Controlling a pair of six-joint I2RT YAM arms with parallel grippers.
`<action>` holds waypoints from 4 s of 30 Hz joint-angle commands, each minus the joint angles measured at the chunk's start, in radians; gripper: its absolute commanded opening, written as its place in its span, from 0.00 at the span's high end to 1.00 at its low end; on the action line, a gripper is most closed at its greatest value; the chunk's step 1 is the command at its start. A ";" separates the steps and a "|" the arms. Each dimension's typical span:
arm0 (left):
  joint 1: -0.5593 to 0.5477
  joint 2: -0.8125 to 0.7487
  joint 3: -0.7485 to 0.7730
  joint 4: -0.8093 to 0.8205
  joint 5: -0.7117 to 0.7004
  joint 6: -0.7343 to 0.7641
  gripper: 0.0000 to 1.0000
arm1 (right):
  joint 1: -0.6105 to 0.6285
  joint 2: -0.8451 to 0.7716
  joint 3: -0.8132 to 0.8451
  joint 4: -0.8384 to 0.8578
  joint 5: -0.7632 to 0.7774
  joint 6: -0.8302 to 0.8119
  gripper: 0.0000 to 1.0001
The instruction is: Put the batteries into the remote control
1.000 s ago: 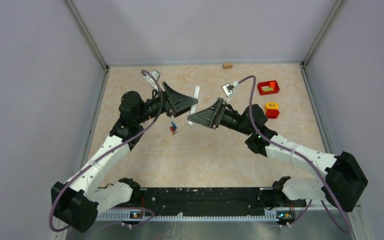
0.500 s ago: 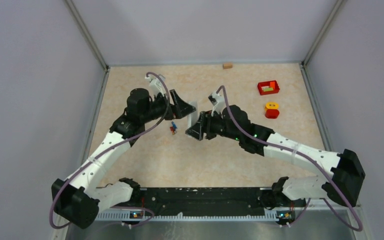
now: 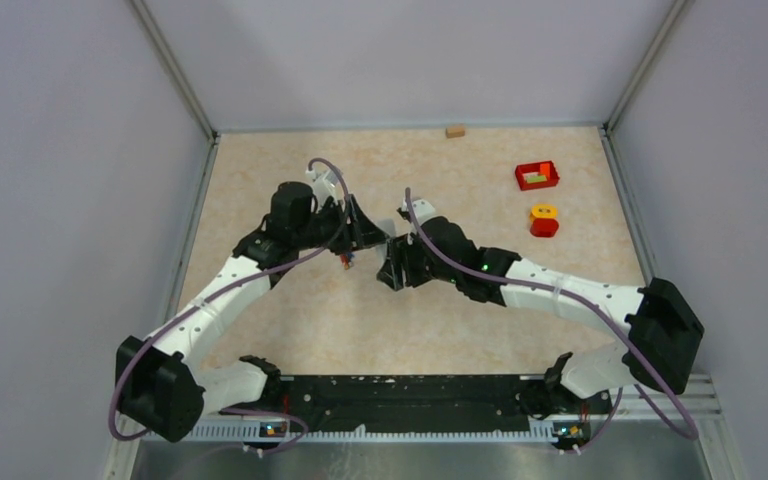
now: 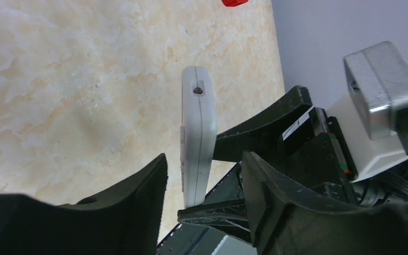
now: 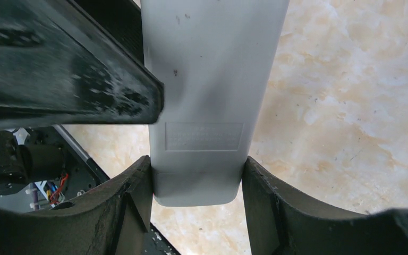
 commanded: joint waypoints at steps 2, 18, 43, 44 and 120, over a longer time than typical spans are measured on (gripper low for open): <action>-0.002 0.003 -0.024 0.021 0.047 -0.038 0.49 | 0.021 -0.001 0.071 0.056 -0.026 -0.036 0.69; -0.003 -0.006 -0.050 0.088 0.112 -0.059 1.00 | 0.022 -0.039 0.073 0.019 -0.104 0.015 0.31; 0.007 -0.049 0.021 0.583 0.128 -0.507 1.00 | -0.093 -0.559 -0.415 0.621 0.059 0.731 0.12; 0.007 -0.050 0.017 0.595 0.132 -0.521 1.00 | -0.093 -0.545 -0.412 0.645 0.046 0.740 0.13; 0.005 -0.024 -0.019 0.633 0.079 -0.529 1.00 | -0.238 -0.326 -0.470 0.850 -0.204 0.940 0.35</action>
